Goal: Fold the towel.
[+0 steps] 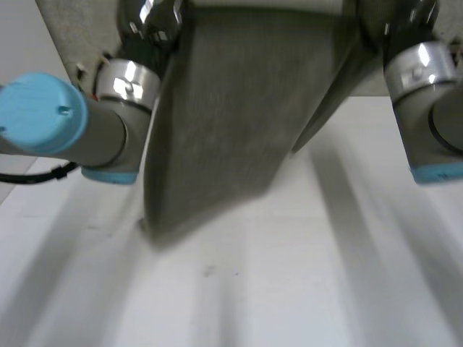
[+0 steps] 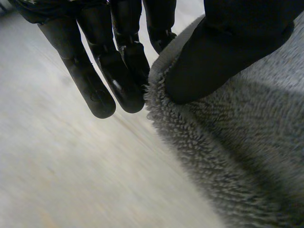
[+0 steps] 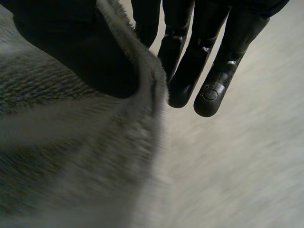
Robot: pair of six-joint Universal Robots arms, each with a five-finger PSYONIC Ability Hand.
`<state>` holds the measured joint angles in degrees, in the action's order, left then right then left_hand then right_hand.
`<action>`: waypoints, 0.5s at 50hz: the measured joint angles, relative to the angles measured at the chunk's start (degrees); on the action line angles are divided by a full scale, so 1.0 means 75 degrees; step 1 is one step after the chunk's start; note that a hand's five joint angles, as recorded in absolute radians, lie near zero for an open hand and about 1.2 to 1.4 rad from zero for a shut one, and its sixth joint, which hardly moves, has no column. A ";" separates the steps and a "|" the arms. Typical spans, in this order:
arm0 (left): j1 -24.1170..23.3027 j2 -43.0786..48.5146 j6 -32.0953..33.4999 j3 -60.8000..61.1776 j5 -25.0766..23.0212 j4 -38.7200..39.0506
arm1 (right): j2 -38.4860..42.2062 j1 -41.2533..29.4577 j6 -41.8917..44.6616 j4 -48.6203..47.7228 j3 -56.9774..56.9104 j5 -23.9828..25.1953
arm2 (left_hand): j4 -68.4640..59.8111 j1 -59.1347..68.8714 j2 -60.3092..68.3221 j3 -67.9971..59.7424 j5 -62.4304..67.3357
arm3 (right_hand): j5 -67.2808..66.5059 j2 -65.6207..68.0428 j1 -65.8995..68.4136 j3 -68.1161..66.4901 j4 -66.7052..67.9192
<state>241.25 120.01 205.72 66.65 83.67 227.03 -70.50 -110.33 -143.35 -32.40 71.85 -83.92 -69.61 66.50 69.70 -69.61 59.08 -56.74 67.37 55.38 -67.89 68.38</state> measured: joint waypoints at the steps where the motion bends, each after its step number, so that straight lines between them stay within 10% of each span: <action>1: -0.0006 -0.0289 -0.0017 0.0143 0.0044 0.0486 | -0.0009 -0.0134 0.0004 -0.0564 -0.0174 -0.0162 | -0.0004 0.0066 0.0004 -0.0002 0.0038 | -0.0025 0.0000 0.0000 0.0000 0.0000; 7: -0.0019 -0.1083 -0.0018 0.1006 0.0093 0.0819 | -0.0114 -0.0332 0.0013 -0.0627 -0.0178 -0.0050 | -0.0015 0.0148 0.0006 -0.0004 0.0045 | -0.0051 0.0000 0.0052 0.0000 0.0000; 25: -0.1049 -0.2388 0.0677 0.5482 0.1203 -0.3659 | -0.0200 -0.0468 0.0855 0.5465 0.1979 0.0494 | 0.0483 -0.0001 -0.0493 0.0479 -0.0398 | -0.0056 0.0000 0.0117 -0.0001 0.0001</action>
<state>233.39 102.10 210.80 107.77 92.69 199.59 -71.99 -113.83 -136.94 8.59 86.70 -80.22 -65.99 66.49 66.00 -66.01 56.09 -57.15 67.37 56.25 -67.89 68.38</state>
